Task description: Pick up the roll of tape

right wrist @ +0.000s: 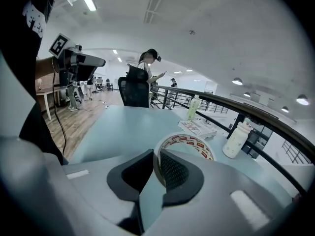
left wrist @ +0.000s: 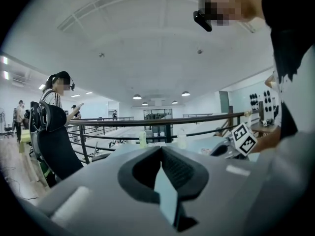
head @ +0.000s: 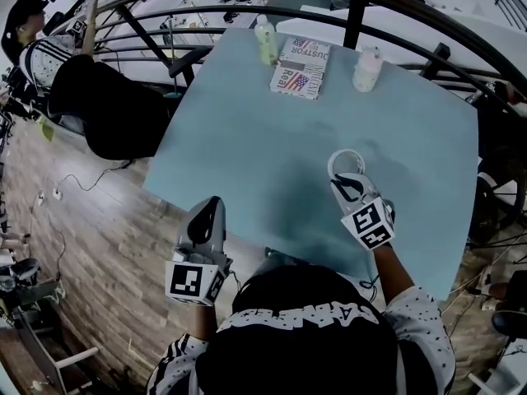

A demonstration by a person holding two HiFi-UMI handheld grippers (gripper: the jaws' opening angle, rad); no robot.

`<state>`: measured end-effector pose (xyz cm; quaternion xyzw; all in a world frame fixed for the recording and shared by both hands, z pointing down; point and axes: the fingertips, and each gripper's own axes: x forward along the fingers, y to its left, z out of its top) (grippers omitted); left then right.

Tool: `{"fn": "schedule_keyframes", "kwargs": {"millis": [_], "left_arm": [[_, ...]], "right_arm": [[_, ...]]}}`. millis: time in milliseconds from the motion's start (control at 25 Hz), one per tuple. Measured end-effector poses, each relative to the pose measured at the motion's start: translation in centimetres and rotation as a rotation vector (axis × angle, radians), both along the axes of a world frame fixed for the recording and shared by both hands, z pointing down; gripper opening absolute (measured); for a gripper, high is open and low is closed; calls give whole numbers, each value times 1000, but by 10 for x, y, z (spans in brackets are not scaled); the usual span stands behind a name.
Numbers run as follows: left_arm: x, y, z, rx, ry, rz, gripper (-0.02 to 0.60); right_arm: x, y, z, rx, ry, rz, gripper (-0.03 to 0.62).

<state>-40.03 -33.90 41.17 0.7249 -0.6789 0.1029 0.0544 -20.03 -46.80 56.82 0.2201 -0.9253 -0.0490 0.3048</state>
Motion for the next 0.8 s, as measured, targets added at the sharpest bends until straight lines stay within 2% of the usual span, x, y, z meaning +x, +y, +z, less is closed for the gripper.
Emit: {"fn": "schedule_keyframes", "kwargs": {"millis": [200, 640, 800], "left_arm": [[2, -7, -4, 35, -8, 41, 0], [26, -22, -8, 29, 17, 155, 0], [34, -30, -7, 58, 14, 199, 0]], "right_arm": [[9, 5, -25, -20, -79, 60, 51], [36, 21, -77, -24, -233, 160, 51], [50, 26, -95, -1, -268, 200, 51]]}}
